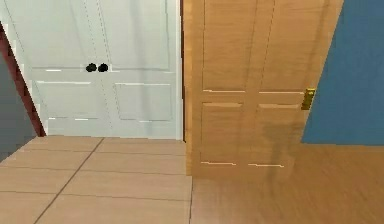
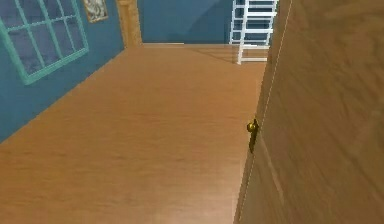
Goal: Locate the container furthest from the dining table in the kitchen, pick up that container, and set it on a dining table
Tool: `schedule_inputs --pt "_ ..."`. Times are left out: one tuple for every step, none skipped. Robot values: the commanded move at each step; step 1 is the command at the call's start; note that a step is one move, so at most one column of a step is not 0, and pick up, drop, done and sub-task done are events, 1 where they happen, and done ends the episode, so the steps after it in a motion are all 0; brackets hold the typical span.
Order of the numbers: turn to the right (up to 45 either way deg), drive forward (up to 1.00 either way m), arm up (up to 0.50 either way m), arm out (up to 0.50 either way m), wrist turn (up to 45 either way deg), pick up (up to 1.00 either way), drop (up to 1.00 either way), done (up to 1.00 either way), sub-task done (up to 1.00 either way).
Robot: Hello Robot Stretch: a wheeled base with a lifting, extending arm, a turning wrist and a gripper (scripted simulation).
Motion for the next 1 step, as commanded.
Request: schedule_inputs --pt "0.0 0.25 0.0 0.0 0.0 0.0 0.0 0.0 0.0"
